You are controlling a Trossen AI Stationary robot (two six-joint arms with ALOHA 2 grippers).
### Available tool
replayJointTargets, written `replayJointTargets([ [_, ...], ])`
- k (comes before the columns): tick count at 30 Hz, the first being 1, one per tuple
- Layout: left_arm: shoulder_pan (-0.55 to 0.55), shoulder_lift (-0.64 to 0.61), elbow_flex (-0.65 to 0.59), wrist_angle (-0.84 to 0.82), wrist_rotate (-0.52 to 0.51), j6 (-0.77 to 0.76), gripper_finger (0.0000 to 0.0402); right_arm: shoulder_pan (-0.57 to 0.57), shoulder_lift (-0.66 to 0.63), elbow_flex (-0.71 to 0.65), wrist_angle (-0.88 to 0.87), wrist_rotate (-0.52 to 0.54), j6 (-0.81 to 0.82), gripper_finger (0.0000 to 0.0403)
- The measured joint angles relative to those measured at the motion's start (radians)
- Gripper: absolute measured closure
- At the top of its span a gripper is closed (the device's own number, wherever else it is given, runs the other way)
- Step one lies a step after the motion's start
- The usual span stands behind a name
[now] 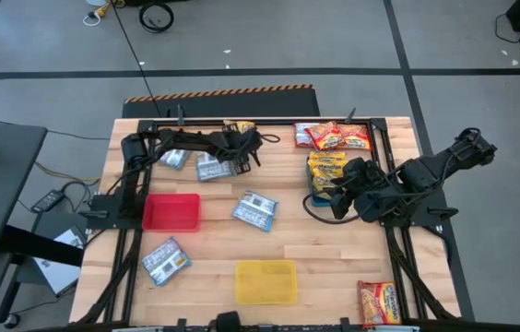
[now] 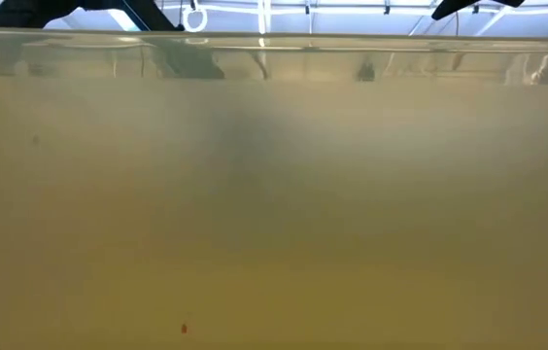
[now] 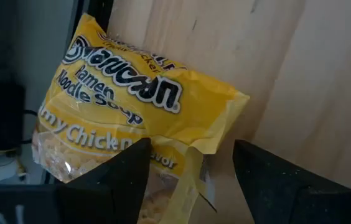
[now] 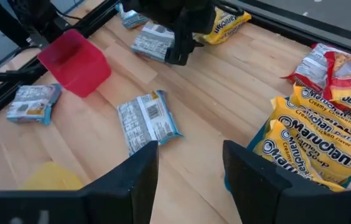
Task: Sort Maruchan noodles
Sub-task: Put the yellow noodle pack into the blue bin
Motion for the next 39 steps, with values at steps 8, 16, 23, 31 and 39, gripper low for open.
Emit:
replayJointTargets([
  [8, 0.002, -0.003, 0.003, -0.015, 0.021, -0.005, 0.028, 0.0, 0.0, 0.0, 0.001, 0.053, -0.004, 0.0219],
  [16, -0.013, -0.101, -0.004, -0.169, 0.065, -0.016, 0.0395, 0.0, 0.0, 0.0, 0.057, -0.025, -0.162, 0.022],
  [23, -0.041, -0.338, -0.002, -0.224, 0.23, -0.04, 0.0398, 0.0, 0.004, 0.0, 0.197, 0.003, -0.426, 0.0222],
  [31, -0.15, -0.522, -0.001, -0.167, 0.322, -0.244, 0.04, -0.072, 0.062, -0.02, 0.243, 0.102, 0.083, 0.022],
  [39, -0.295, -0.556, -0.001, -0.117, 0.267, -0.367, 0.04, -0.087, 0.123, -0.183, 0.795, -0.009, 0.387, 0.0184],
])
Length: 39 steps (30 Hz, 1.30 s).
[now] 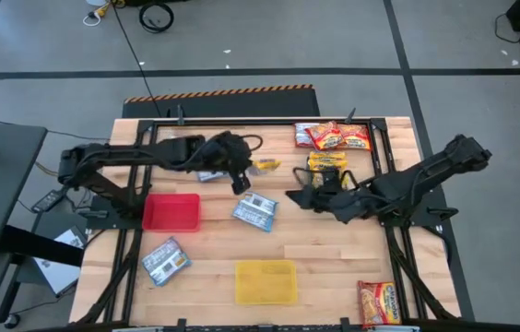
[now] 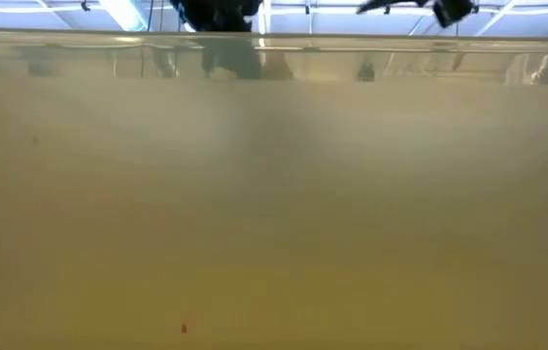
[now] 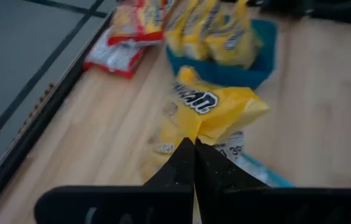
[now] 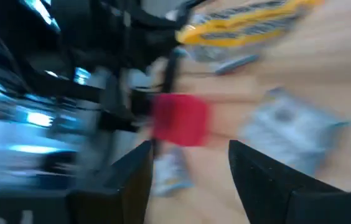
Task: Sort Maruchan noodles
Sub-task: Put the yellow noodle pack into the blue bin
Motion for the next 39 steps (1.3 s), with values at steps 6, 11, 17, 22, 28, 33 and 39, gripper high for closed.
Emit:
replayJointTargets([
  [6, -0.1, -0.02, 0.029, 0.019, -0.076, -0.007, 0.0401, -0.038, 0.019, -0.12, 0.402, -0.079, 0.03, 0.0132],
  [11, -0.179, -0.045, 0.082, 0.0, -0.181, 0.024, 0.0401, -0.052, 0.04, -0.191, 0.564, -0.092, 0.159, 0.0079],
  [17, -0.268, -0.067, 0.113, 0.0, -0.301, 0.103, 0.0401, -0.076, 0.092, -0.207, 0.724, -0.047, 0.266, 0.0031],
  [22, -0.346, -0.068, 0.122, 0.03, -0.348, 0.166, 0.0401, -0.104, 0.148, -0.207, 0.892, -0.046, 0.272, 0.002],
  [28, -0.432, -0.068, 0.122, 0.066, -0.417, 0.251, 0.0401, -0.132, 0.216, -0.207, 1.018, -0.047, 0.298, 0.0029],
  [33, -0.456, -0.068, 0.122, 0.017, -0.445, 0.244, 0.0401, -0.134, 0.237, -0.207, 1.054, -0.042, 0.272, 0.0059],
  [39, -0.45, -0.068, 0.122, -0.015, -0.49, 0.232, 0.0387, -0.141, 0.237, -0.207, 1.054, -0.035, 0.262, 0.0129],
])
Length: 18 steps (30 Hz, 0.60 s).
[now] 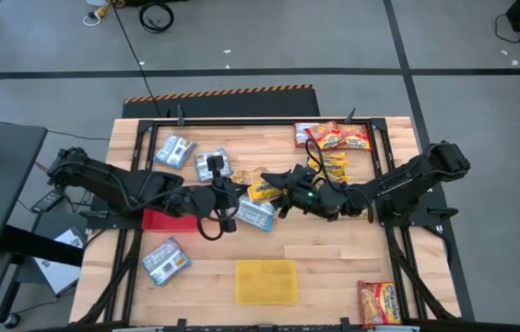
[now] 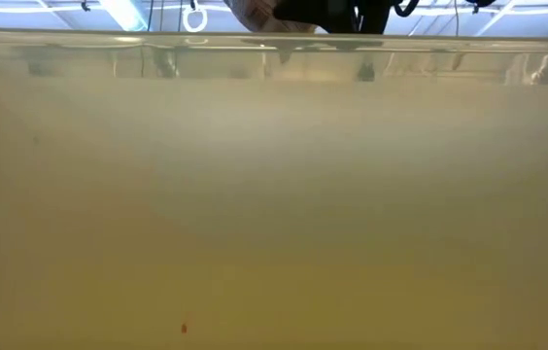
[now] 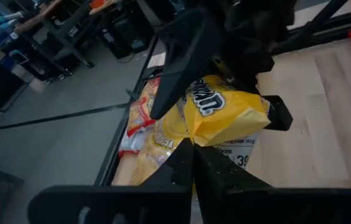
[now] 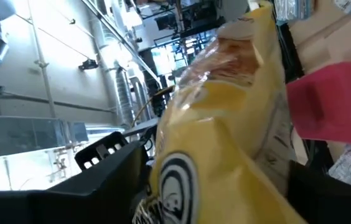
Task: Sort Maruchan noodles
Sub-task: Put the yellow noodle pack into the blue bin
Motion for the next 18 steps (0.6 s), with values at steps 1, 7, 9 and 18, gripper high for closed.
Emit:
replayJointTargets([
  [1, 0.0, 0.0, 0.0, 0.0, -0.002, 0.003, 0.0384, -0.002, 0.0, 0.0, 0.001, 0.002, 0.0, 0.0141],
  [7, 0.001, 0.001, 0.0, 0.0, -0.002, 0.003, 0.0375, -0.016, 0.0, 0.0, 0.0, 0.0, -0.009, 0.0202],
  [9, 0.001, 0.001, 0.0, 0.001, -0.001, 0.003, 0.0373, -0.026, -0.002, 0.0, -0.001, -0.013, -0.029, 0.0219],
  [18, 0.002, -0.006, 0.011, -0.015, 0.087, -0.131, 0.0271, -0.126, -0.09, 0.0, -0.073, -0.173, -0.375, 0.0248],
])
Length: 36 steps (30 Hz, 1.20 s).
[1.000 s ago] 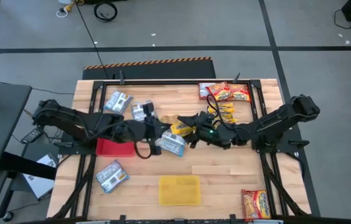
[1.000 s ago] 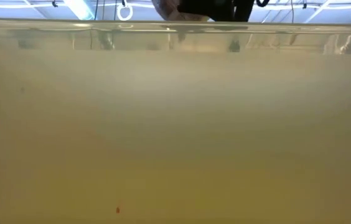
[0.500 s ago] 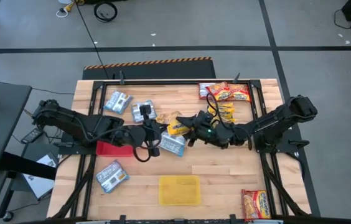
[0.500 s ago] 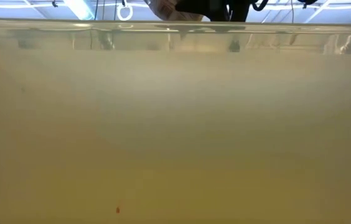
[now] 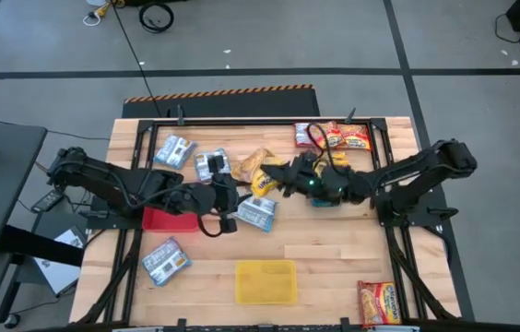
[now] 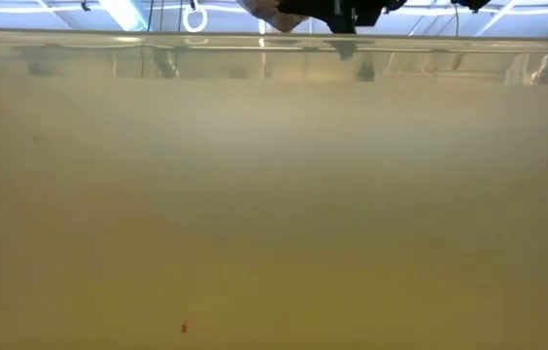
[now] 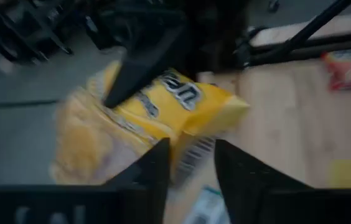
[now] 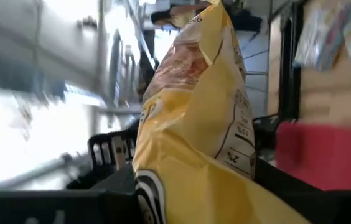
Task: Sort Maruchan noodles
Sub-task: Put the yellow noodle pack into the blue bin
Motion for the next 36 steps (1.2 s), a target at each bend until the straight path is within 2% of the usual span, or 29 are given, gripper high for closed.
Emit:
replayJointTargets([
  [3, -0.002, -0.02, 0.054, -0.067, 0.015, -0.065, 0.0221, -0.052, -0.089, 0.007, -0.149, -0.127, -0.164, 0.0247],
  [5, -0.002, -0.039, 0.099, -0.121, 0.015, -0.08, 0.0192, -0.082, -0.158, 0.042, -0.372, -0.223, -0.285, 0.0247],
  [7, 0.003, -0.062, 0.125, -0.163, 0.013, -0.082, 0.0172, -0.102, -0.213, 0.115, -0.701, -0.283, -0.428, 0.0247],
  [10, 0.023, -0.091, 0.134, -0.165, 0.013, -0.086, 0.0159, -0.107, -0.243, 0.263, -1.244, -0.252, -0.678, 0.0247],
  [12, 0.043, -0.103, 0.134, -0.162, 0.012, -0.101, 0.0158, -0.108, -0.233, 0.343, -1.536, -0.204, -0.845, 0.0247],
  [14, 0.065, -0.104, 0.134, -0.161, 0.012, -0.103, 0.0162, -0.109, -0.215, 0.401, -1.742, -0.177, -0.995, 0.0247],
  [16, 0.081, -0.102, 0.133, -0.165, 0.012, -0.105, 0.0165, -0.108, -0.199, 0.423, -1.865, -0.182, -1.112, 0.0247],
  [21, 0.148, -0.076, 0.133, -0.15, 0.011, -0.134, 0.0168, -0.107, -0.155, 0.369, -1.995, -0.247, -1.36, 0.0247],
  [27, 0.202, -0.068, 0.133, -0.132, 0.009, -0.185, 0.0168, -0.107, -0.074, 0.249, -1.962, -0.253, -1.623, 0.0247],
  [32, 0.221, -0.068, 0.133, -0.121, 0.009, -0.23, 0.0168, -0.111, 0.022, 0.23, -1.892, -0.311, -1.764, 0.0247],
  [36, 0.23, -0.068, 0.133, -0.118, 0.009, -0.233, 0.0168, -0.147, 0.1, 0.231, -1.884, -0.382, -1.812, 0.0247],
])
